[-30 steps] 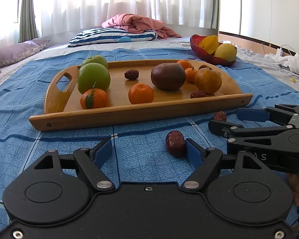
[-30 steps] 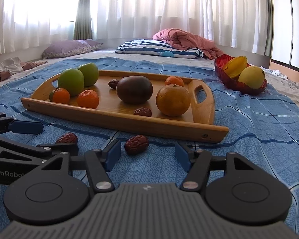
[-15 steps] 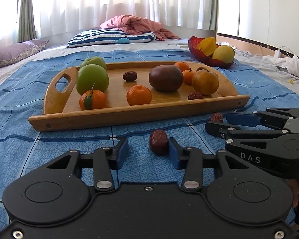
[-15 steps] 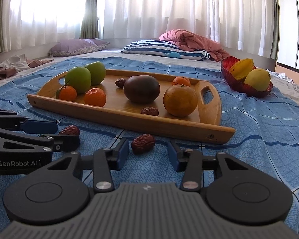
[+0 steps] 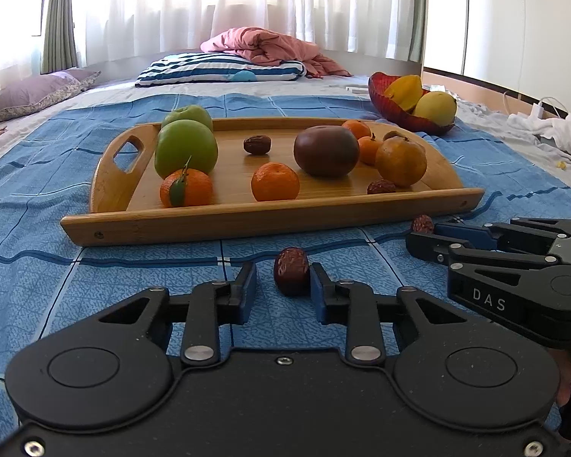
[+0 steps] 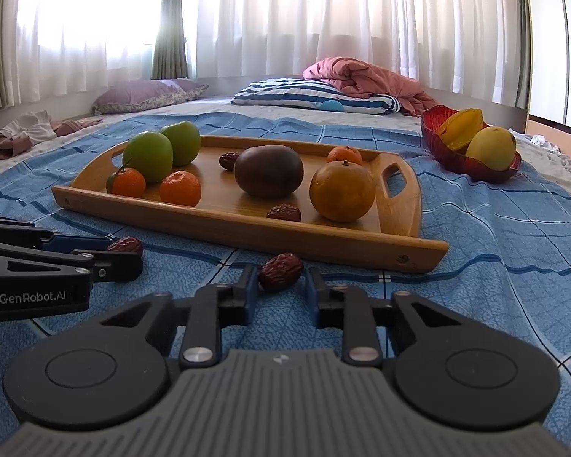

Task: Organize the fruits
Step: 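Grasp a red date with the left tool while the right tool grasps another date, then carry both red dates over the wooden tray with both tools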

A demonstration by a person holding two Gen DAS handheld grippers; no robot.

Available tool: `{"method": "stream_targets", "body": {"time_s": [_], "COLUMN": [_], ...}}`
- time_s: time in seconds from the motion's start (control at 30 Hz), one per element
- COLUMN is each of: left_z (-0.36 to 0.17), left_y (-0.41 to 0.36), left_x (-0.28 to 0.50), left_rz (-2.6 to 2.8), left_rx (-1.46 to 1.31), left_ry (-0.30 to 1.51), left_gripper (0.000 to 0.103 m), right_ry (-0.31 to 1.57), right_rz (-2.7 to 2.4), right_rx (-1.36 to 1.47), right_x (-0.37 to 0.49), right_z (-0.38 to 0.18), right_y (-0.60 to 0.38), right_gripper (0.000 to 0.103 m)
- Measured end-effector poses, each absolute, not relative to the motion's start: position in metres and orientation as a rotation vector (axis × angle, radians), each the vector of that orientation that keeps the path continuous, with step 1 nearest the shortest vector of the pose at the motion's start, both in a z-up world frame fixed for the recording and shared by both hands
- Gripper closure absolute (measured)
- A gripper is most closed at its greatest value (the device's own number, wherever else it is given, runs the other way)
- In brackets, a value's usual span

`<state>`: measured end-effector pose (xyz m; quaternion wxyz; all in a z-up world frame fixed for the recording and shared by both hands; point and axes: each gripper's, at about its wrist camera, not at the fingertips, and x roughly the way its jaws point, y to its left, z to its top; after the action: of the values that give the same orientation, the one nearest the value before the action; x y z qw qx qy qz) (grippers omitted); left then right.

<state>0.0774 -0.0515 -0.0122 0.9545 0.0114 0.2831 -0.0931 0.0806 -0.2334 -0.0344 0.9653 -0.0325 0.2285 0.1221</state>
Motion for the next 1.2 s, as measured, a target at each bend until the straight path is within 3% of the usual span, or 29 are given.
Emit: {"method": "stream_targets", "body": {"time_s": [0.27,0.47,0.6,1.07,1.13,1.2], "left_z": [-0.012,-0.010,-0.008,0.001,0.003,0.004], "left_y": [-0.053,-0.048,-0.048,-0.046,-0.045,-0.044], "left_x": [0.077,0.077,0.077,0.074,0.074,0.074], "left_rz": [-0.184,-0.160,-0.157,-0.137,-0.131,-0.128], "left_rx": [0.032,-0.001,0.006,0.018,0.020,0.021], "left_ry": [0.572,0.576,0.582,0.581,0.576,0.573], "left_gripper": [0.076,0.084,0.085,0.085,0.085,0.085], "right_ry": [0.461,0.460,0.472,0.478,0.476,0.474], "right_rz": [0.248,0.248,0.249,0.266,0.265,0.264], "right_rx": [-0.044,-0.029,-0.002,0.089,0.095,0.103], "right_x": [0.081,0.081,0.084,0.086,0.086,0.086], "right_z": [-0.035,-0.035,-0.035,-0.036,-0.036,-0.036], "right_y": [-0.237,-0.239,-0.243,-0.254,-0.255,-0.256], "right_gripper": [0.079,0.080,0.071,0.070,0.080,0.082]}}
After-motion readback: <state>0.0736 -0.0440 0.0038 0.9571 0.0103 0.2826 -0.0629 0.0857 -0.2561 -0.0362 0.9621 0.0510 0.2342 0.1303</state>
